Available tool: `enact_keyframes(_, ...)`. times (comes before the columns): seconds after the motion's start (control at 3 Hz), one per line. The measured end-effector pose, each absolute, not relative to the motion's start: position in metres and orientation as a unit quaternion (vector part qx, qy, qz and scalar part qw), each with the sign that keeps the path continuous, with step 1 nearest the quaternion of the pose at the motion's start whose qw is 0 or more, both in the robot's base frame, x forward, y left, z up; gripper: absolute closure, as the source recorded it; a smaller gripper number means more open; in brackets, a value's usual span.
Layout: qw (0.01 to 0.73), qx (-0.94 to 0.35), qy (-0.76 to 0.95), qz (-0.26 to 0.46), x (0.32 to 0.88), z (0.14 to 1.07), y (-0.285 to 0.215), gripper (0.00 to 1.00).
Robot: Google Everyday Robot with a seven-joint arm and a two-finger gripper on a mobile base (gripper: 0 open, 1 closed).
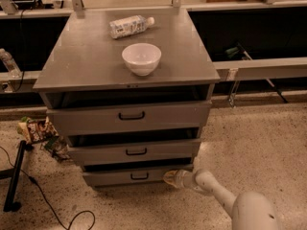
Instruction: Close bottom drawer
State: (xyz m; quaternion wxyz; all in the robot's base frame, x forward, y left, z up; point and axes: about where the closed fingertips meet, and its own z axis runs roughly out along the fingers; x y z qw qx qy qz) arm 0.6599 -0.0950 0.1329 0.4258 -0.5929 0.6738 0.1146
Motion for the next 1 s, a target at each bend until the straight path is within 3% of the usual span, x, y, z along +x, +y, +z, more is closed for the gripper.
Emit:
enact_keyframes(0.67,0.351,-0.588,0.689,0.239,0.571,0.14,-0.11,1.0)
enact_keyframes(1.0,0.33,-0.546,0.716,0.285,0.529,0.172,-0.124,0.86)
